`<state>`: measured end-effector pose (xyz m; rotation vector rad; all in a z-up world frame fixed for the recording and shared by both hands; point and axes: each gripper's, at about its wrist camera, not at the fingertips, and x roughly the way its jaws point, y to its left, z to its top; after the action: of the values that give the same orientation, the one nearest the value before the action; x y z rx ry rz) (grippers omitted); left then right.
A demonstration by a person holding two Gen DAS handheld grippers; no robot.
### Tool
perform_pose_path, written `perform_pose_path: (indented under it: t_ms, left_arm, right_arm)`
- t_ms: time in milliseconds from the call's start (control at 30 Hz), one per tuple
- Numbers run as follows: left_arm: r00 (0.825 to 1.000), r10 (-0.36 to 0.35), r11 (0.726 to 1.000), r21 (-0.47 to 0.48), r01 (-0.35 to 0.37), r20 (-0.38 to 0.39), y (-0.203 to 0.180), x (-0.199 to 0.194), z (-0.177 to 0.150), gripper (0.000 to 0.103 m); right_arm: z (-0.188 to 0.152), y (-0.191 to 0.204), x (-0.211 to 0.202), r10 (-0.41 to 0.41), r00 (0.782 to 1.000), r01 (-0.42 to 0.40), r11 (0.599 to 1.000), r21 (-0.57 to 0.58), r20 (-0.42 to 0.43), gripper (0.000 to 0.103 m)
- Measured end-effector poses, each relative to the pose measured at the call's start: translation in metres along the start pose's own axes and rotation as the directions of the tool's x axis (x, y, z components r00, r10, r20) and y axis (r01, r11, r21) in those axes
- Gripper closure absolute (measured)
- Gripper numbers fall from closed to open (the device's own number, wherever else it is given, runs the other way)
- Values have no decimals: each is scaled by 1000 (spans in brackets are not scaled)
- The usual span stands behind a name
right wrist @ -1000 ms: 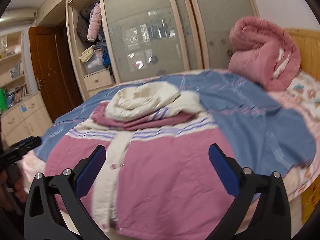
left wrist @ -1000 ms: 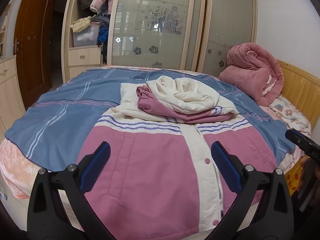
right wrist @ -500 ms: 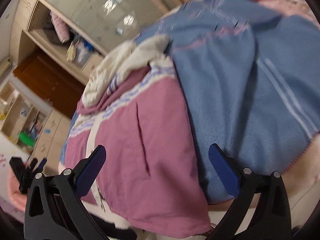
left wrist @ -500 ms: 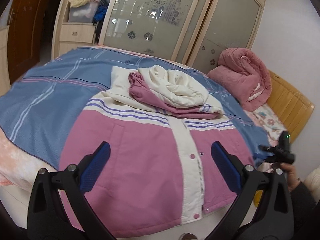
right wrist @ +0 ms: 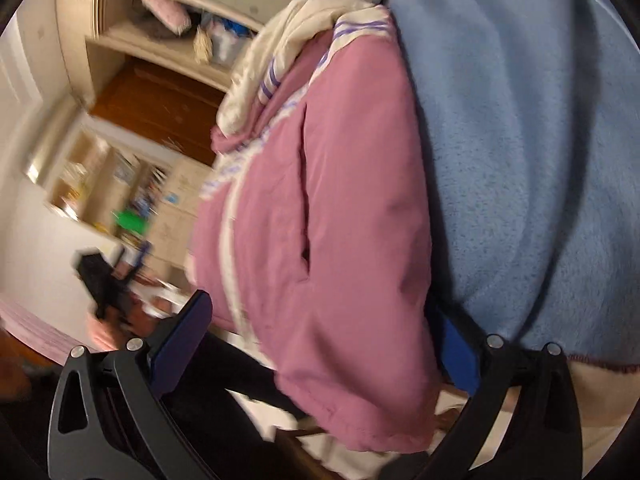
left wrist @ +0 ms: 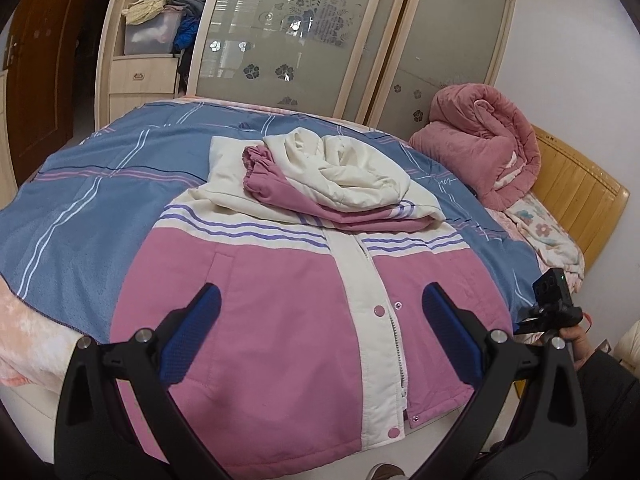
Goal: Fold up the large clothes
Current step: 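Grasp the pink jacket hem with the right tool while the left tool grasps the other hem corner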
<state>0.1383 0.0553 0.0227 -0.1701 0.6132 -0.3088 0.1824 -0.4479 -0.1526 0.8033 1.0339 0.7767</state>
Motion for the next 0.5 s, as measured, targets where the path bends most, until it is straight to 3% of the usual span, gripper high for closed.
perform_pose_path:
  t_ms: [133, 200, 300, 500]
  left_arm:
    - [1000, 27, 1000, -9, -27, -11, 4, 2, -1, 2]
    - [1000, 20, 1000, -22, -21, -18, 5, 2, -2, 2]
    - [1000, 26, 1000, -13, -26, -13, 3, 1, -3, 2]
    - [999, 49, 999, 8, -49, -6, 3, 0, -3, 2]
  right_arm:
    - [1, 11, 1, 130, 991, -130, 991, 13, 12, 2]
    - [0, 20, 4, 149, 989, -149, 989, -14, -1, 13]
    - [0, 27, 14, 84, 996, -86, 995, -42, -38, 27]
    - [-9, 12, 25, -72, 988, 72, 997, -9, -135, 29]
